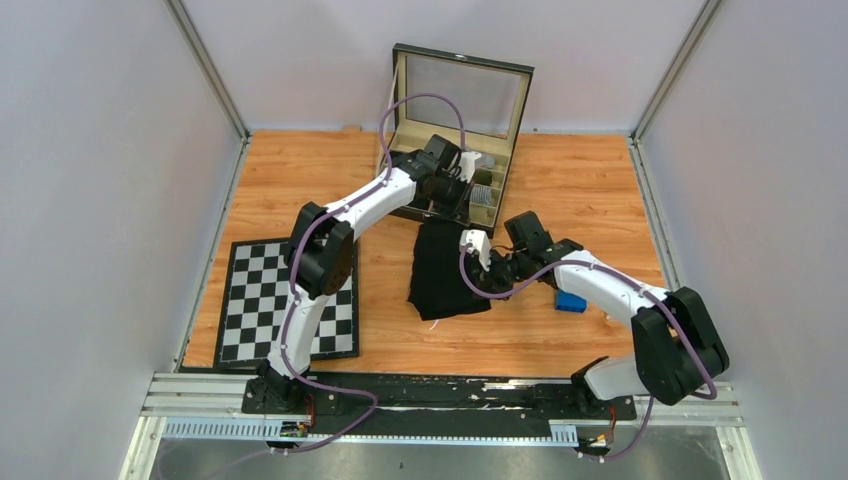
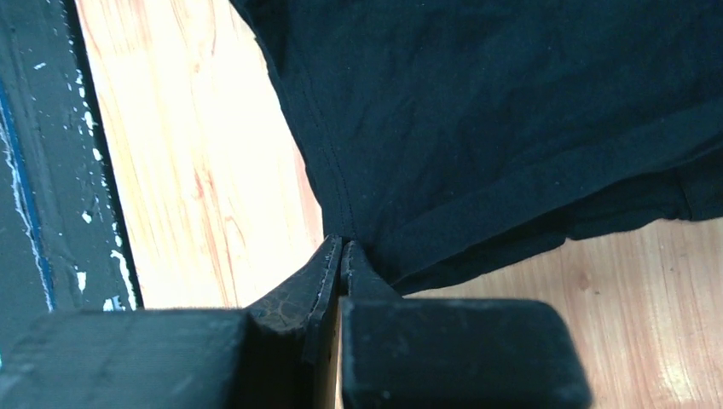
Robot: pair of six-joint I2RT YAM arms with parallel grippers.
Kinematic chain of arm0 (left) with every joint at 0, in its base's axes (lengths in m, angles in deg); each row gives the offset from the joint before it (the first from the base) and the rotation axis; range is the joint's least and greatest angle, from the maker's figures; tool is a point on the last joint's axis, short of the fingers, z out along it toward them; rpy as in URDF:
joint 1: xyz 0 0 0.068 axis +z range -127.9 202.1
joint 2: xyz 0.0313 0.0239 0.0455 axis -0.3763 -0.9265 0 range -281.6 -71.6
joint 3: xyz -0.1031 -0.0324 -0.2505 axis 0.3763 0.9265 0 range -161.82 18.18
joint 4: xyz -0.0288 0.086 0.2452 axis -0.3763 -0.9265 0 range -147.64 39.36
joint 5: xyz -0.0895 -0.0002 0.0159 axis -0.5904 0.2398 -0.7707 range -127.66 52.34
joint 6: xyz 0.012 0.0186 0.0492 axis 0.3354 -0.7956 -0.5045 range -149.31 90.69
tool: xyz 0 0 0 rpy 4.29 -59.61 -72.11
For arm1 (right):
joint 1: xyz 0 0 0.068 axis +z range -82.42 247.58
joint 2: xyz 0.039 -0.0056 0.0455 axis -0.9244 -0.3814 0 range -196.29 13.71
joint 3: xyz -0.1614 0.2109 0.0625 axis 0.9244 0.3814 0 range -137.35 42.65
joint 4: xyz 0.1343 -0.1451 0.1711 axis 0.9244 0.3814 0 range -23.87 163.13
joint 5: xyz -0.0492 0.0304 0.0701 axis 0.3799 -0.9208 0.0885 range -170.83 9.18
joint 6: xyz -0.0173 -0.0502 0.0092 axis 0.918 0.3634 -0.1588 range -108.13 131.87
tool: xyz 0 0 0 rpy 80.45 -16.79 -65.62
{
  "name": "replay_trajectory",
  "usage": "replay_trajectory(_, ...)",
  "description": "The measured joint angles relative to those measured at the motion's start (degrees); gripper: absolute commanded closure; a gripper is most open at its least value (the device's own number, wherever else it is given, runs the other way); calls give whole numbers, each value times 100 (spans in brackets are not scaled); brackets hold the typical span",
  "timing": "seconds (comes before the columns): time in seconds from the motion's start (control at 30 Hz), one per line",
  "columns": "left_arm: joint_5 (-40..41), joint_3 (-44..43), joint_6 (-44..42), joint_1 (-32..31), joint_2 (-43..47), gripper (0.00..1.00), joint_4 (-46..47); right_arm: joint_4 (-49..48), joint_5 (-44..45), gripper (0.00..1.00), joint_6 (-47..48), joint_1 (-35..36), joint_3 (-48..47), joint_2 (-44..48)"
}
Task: Roll the underwear
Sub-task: Fold the underwear at the center of the board.
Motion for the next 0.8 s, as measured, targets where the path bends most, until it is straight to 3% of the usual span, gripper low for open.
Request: replay_trajectory(0.8,-31,-175,131,-151,-555,100,216,122,26,100,501,-334,55,-658)
